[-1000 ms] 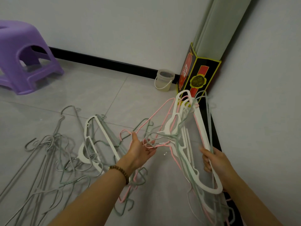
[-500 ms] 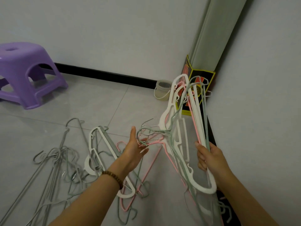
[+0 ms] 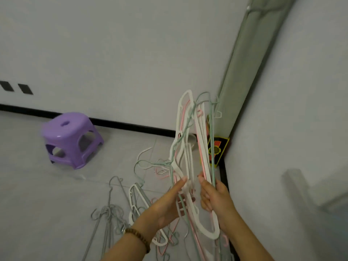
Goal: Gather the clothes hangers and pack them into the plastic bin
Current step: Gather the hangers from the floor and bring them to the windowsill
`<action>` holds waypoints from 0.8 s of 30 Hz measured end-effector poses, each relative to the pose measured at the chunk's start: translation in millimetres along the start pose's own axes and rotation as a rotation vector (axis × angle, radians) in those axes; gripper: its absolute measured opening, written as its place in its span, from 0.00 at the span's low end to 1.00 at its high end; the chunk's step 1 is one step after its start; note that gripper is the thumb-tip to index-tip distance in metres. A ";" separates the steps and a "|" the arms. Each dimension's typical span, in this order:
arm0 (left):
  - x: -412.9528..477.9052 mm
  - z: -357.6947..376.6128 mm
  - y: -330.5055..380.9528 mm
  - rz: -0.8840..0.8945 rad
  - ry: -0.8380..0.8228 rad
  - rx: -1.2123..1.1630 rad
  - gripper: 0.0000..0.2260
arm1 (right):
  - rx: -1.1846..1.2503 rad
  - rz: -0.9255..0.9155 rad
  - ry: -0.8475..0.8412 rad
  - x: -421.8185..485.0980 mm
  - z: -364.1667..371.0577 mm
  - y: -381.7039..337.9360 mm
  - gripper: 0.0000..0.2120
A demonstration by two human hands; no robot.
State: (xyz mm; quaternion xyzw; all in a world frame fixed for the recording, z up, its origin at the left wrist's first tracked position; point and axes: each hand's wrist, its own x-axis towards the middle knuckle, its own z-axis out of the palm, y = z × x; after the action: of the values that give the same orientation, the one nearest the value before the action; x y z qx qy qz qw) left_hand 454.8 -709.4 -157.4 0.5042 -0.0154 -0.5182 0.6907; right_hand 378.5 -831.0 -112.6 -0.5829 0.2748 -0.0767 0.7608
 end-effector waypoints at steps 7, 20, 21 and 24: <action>-147.4 108.4 148.2 0.172 0.062 0.088 0.18 | -0.049 -0.151 -0.007 -109.8 47.9 -187.5 0.05; -339.6 347.0 187.7 0.478 0.018 0.267 0.14 | -0.175 -0.444 0.261 -354.5 -17.8 -358.7 0.07; -348.4 366.8 180.4 0.497 -0.011 0.284 0.14 | -0.186 -0.461 0.290 -373.9 -30.7 -362.6 0.07; -372.7 421.6 155.5 0.535 -0.089 0.318 0.15 | -0.200 -0.519 0.395 -430.2 -65.2 -371.5 0.10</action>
State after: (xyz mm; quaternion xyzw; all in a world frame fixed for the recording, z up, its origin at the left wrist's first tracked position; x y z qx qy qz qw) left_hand 162.0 -730.9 347.2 0.5607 -0.2588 -0.3306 0.7137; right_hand 61.0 -812.7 363.0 -0.6793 0.2653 -0.3518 0.5869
